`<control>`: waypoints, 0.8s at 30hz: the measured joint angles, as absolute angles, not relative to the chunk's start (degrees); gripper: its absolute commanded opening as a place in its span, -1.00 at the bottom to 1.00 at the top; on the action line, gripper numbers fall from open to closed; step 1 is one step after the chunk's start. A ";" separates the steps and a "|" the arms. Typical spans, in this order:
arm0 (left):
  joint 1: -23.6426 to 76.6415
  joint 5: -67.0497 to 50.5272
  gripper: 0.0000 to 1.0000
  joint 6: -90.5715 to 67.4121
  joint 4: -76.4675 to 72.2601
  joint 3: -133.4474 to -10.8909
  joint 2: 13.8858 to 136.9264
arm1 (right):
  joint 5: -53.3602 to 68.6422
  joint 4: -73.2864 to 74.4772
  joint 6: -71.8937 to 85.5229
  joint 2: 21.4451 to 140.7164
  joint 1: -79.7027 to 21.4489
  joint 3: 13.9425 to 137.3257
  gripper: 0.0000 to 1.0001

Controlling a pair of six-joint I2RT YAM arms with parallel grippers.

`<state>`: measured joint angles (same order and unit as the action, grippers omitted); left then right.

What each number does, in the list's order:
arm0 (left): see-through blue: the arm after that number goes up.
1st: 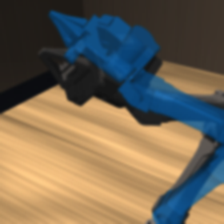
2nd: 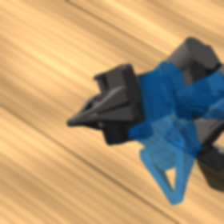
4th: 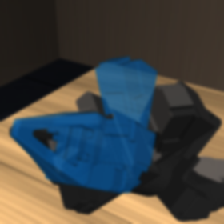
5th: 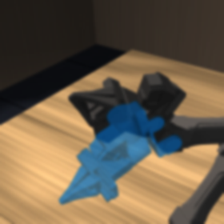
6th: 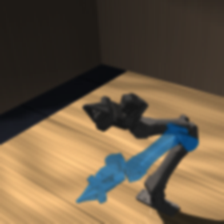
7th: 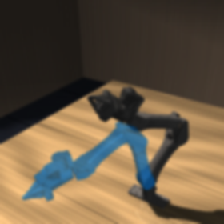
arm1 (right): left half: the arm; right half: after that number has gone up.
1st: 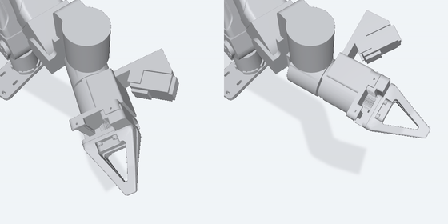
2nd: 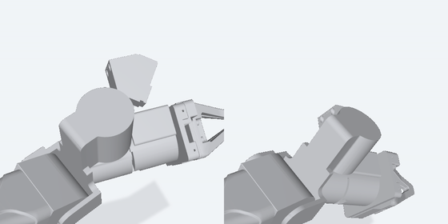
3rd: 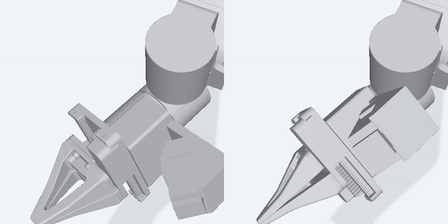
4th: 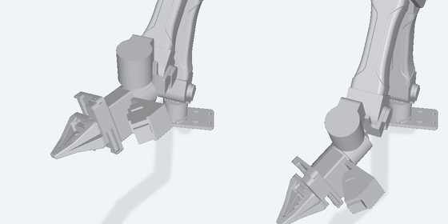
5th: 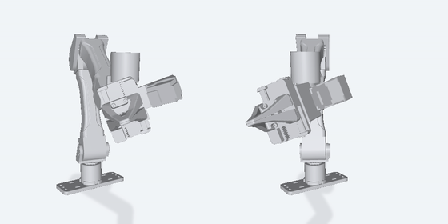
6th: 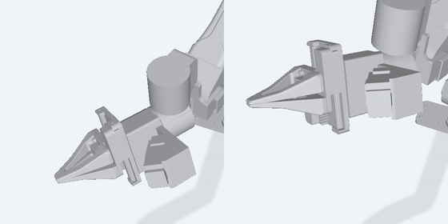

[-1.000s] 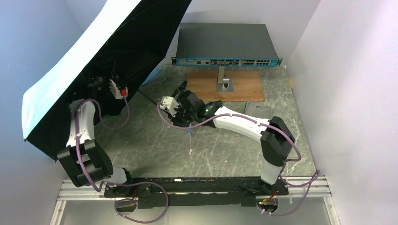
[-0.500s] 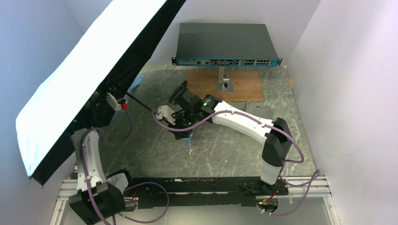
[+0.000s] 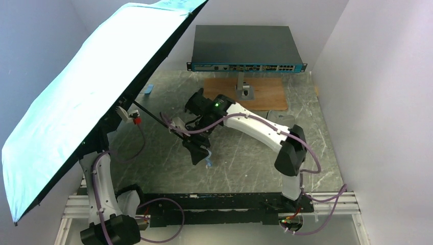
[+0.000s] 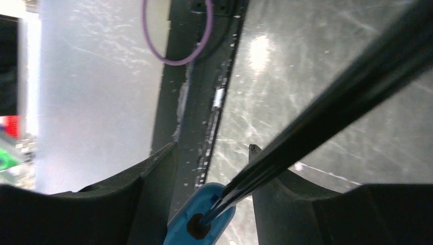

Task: Open the umbrella

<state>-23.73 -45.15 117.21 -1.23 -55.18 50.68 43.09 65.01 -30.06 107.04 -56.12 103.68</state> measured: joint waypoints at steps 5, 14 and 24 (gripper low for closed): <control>-23.35 -45.15 -1.00 116.77 -2.57 -54.15 49.63 | 53.04 73.54 -31.44 113.10 -52.47 108.51 0.19; -22.02 -44.27 -1.00 116.68 -3.75 -53.25 48.66 | 62.43 81.84 -31.14 116.62 -50.19 110.91 0.59; -20.80 -43.20 -1.00 117.25 -4.14 -53.25 48.12 | 66.00 82.08 -27.55 116.62 -50.19 113.12 -0.06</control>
